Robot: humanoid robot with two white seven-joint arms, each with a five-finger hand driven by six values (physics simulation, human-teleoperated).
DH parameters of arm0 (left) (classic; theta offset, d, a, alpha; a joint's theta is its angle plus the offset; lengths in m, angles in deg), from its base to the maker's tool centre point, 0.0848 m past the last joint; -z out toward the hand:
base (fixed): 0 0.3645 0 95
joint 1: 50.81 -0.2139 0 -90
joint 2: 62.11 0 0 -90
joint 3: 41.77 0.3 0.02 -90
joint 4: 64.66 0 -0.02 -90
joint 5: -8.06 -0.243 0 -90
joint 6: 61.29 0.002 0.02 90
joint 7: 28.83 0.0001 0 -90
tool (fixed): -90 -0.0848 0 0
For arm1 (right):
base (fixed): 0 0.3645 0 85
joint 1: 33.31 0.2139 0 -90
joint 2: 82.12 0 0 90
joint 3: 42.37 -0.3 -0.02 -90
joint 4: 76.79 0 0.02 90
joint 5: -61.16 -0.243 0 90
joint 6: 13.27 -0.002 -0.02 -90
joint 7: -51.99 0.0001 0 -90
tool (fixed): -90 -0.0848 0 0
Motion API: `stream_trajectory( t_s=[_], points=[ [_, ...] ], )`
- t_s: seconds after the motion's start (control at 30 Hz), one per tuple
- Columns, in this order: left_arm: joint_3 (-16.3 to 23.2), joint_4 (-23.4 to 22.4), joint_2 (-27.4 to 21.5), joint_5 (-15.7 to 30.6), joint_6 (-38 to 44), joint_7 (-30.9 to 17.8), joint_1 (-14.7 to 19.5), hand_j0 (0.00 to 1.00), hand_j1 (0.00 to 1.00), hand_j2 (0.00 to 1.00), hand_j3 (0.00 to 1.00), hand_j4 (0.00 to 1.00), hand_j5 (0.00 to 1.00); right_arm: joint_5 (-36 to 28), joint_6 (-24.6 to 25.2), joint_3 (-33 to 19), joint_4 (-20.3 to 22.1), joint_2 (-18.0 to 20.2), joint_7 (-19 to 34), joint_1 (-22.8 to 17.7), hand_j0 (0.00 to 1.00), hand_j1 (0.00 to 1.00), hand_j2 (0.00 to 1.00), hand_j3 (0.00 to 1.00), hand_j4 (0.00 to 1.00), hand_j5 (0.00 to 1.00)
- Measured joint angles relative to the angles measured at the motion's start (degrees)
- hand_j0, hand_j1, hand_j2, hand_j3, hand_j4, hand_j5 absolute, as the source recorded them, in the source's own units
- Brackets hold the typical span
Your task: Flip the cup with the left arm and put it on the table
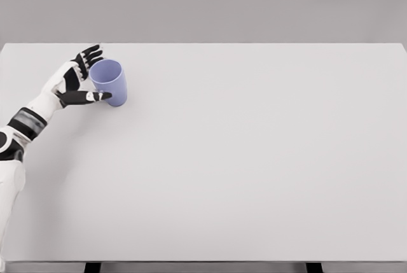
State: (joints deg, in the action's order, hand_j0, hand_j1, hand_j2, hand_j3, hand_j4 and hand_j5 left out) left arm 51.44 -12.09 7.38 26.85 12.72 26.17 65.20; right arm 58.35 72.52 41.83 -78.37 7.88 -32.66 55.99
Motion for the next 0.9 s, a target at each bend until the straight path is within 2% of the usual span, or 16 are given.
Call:
stream_trajectory(
  t_s=[0.17,0.27,0.33,0.47,0.57,0.67,0.77,0.9],
  points=[
    [-0.6,2.5,-1.1,0.8,0.1,0.0,-1.7,1.00,1.00,1.00,1.00,1.00,1.00,0.0,0.0,0.0,0.0,0.0,0.0,0.0,1.00,1.00,1.00,1.00,1.00,1.00],
    [-0.7,4.4,-2.8,2.1,0.1,0.0,-4.0,1.00,1.00,1.00,1.00,1.00,1.00,0.0,0.0,0.0,0.0,0.0,0.0,0.0,1.00,1.00,1.00,1.00,1.00,1.00],
    [-0.8,6.4,-4.7,3.6,0.1,0.0,-6.0,1.00,1.00,1.00,1.00,1.00,1.00,0.0,0.0,0.0,0.0,0.0,0.0,0.0,1.00,1.00,1.00,1.00,1.00,1.00],
    [-0.8,10.9,-9.2,5.7,0.0,0.0,-6.2,1.00,1.00,1.00,1.00,1.00,1.00,0.0,0.0,0.0,0.0,0.0,0.0,0.0,1.00,1.00,1.00,1.00,1.00,1.00],
    [-0.8,16.1,-12.6,6.2,-0.2,0.0,-6.9,1.00,1.00,1.00,1.00,1.00,1.00,0.0,0.0,0.0,0.0,0.0,0.0,0.0,1.00,1.00,1.00,1.00,1.00,1.00],
    [-0.8,22.0,-14.5,6.2,-4.0,0.0,-9.8,1.00,1.00,1.00,1.00,1.00,1.00,0.0,0.0,0.0,0.0,0.0,0.0,0.0,1.00,1.00,1.00,1.00,1.00,1.00],
    [-0.8,26.5,-16.9,6.2,-11.9,0.0,-12.8,1.00,1.00,1.00,1.00,1.00,1.00,0.0,0.0,0.0,0.0,0.0,0.0,0.0,1.00,1.00,1.00,1.00,1.00,1.00],
    [-0.5,29.3,-19.4,5.9,-17.2,0.0,-15.3,1.00,1.00,1.00,1.00,1.00,1.00,0.0,0.0,0.0,0.0,0.0,0.0,0.0,1.00,1.00,1.00,1.00,1.00,1.00]
  ],
)
